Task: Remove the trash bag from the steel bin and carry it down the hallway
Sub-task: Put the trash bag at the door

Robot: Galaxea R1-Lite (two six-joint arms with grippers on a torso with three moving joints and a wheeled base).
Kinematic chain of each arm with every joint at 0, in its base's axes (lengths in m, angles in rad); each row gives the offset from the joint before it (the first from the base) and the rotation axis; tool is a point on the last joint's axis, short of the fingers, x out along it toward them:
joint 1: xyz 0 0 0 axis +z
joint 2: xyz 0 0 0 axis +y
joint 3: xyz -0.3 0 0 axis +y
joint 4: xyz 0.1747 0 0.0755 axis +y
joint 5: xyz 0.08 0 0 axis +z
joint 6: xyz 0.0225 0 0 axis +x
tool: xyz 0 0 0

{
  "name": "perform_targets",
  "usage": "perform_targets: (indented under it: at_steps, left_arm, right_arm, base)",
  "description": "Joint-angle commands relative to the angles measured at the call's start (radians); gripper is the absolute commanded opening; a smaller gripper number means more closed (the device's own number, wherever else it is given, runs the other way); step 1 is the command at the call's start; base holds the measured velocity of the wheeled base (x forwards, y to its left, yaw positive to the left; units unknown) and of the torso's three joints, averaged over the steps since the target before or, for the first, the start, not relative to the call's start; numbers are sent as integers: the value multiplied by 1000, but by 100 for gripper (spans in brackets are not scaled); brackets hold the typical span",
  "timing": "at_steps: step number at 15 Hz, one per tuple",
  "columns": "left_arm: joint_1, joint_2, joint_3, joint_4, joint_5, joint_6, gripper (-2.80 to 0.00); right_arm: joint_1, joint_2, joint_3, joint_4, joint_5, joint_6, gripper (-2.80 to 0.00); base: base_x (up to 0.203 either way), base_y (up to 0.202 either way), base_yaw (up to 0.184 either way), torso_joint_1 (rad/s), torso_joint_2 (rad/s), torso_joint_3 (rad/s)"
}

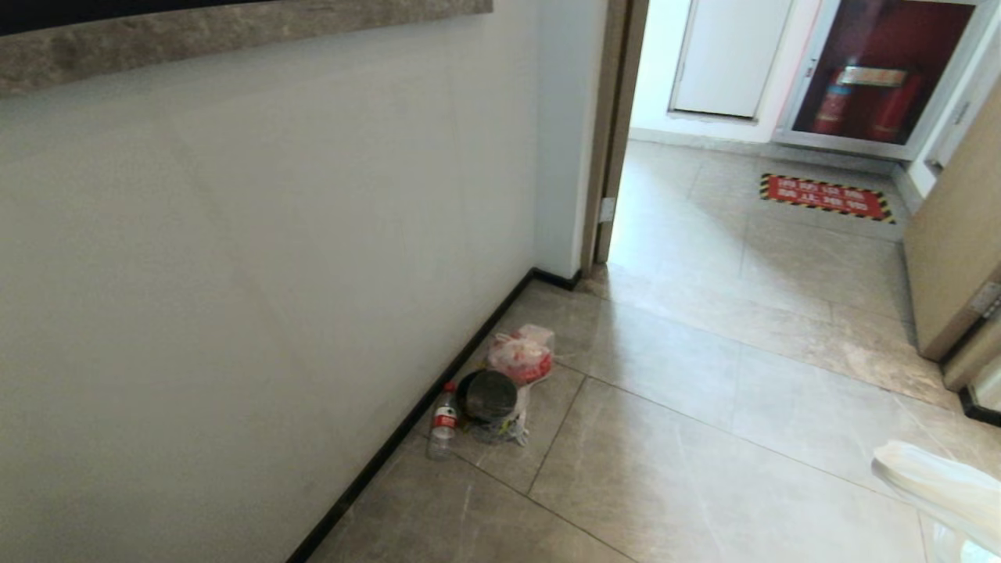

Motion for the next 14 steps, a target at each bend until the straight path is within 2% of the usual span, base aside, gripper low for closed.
perform_targets:
  at_steps: [1,14]
  left_arm:
    - [0,0,0,0,0,0,-280]
    - [0,0,0,0,0,0,-280]
  right_arm:
    - [0,-39,0,0,0,0,-280]
    - [0,-39,0,0,0,2,-280]
  base:
    - [0,-9,169,2,2,-2]
    - [1,-9,172,3,4,2]
